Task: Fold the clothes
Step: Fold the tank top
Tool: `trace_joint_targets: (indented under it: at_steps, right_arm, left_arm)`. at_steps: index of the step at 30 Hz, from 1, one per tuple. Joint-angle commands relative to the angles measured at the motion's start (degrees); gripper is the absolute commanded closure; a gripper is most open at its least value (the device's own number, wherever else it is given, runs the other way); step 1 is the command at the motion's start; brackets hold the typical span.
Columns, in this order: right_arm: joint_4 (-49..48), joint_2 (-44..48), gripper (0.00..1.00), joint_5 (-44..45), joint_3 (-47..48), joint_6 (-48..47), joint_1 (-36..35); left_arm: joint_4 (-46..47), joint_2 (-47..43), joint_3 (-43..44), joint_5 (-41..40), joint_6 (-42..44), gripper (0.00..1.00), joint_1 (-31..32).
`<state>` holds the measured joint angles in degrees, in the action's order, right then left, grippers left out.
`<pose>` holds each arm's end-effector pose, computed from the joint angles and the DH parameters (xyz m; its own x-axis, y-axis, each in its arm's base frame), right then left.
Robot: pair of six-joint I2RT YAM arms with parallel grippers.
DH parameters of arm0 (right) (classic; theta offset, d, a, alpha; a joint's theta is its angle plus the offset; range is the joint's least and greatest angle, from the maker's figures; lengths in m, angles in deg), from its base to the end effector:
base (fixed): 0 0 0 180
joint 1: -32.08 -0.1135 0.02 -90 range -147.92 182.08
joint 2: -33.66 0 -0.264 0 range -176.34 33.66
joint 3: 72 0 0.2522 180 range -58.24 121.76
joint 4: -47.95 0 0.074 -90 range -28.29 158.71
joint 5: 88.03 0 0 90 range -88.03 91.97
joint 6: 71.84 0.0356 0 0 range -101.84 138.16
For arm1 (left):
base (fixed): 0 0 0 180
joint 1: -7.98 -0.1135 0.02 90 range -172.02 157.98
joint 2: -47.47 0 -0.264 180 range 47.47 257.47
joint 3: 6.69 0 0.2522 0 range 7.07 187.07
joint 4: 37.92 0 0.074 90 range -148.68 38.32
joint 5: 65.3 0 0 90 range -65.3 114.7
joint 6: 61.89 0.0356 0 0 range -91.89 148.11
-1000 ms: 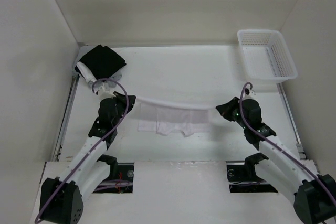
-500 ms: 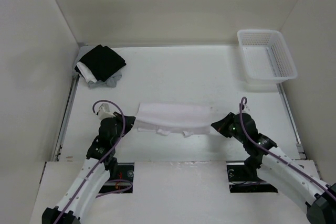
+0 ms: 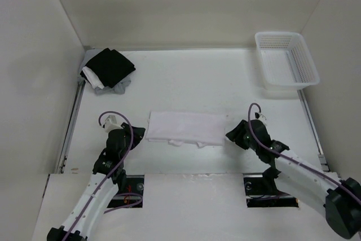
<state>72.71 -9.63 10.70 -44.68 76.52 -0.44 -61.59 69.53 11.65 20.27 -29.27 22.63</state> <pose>0.1320 0.0777 0.1539 -0.6584 0.5782 -0.4818 0.2405 0.7683 0.5932 0.1209 -0.0288 0.1459 -0.3964 -0.7643 -0.5086 -0.2747 0.6273 -0.7287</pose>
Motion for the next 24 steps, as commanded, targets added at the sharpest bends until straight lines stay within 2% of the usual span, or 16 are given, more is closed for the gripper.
trace_joint_targets:
  at_steps: [1, 4, 11, 14, 17, 21, 24]
  right_arm:
    - [-10.37, -7.05, 0.48, -4.41, 3.31, -5.54, 3.19]
    - [-15.82, -12.68, 0.50, -7.85, 2.96, -5.99, 4.87]
    - [-25.15, -21.48, 0.68, -12.77, 2.78, -3.26, 7.15]
    - [-26.30, -22.98, 0.88, -12.08, 3.40, -2.39, 8.03]
    - [-25.34, -20.01, 0.98, -9.18, 3.05, -1.77, 8.91]
    - [-17.71, -10.26, 1.00, -6.54, 2.70, -3.17, 11.55]
    - [-7.96, -0.86, 1.00, -4.17, 4.45, -5.62, 14.01]
  left_arm:
    - [1.56, -1.06, 0.78, -1.72, 1.31, 0.73, -0.46]
    - [3.31, 0.34, 0.96, -2.08, 1.66, 0.73, -0.64]
    - [11.48, 7.28, 1.31, -1.46, 1.75, 0.73, 0.06]
    - [14.39, 10.09, 1.31, -1.46, 1.58, 0.73, 1.29]
    - [17.20, 13.43, 1.31, -1.55, 1.31, 0.73, 2.96]
    - [21.06, 17.04, 1.31, -2.25, 0.17, 0.72, 6.38]
    - [23.70, 19.94, 2.19, -3.74, -0.62, 0.72, 10.33]
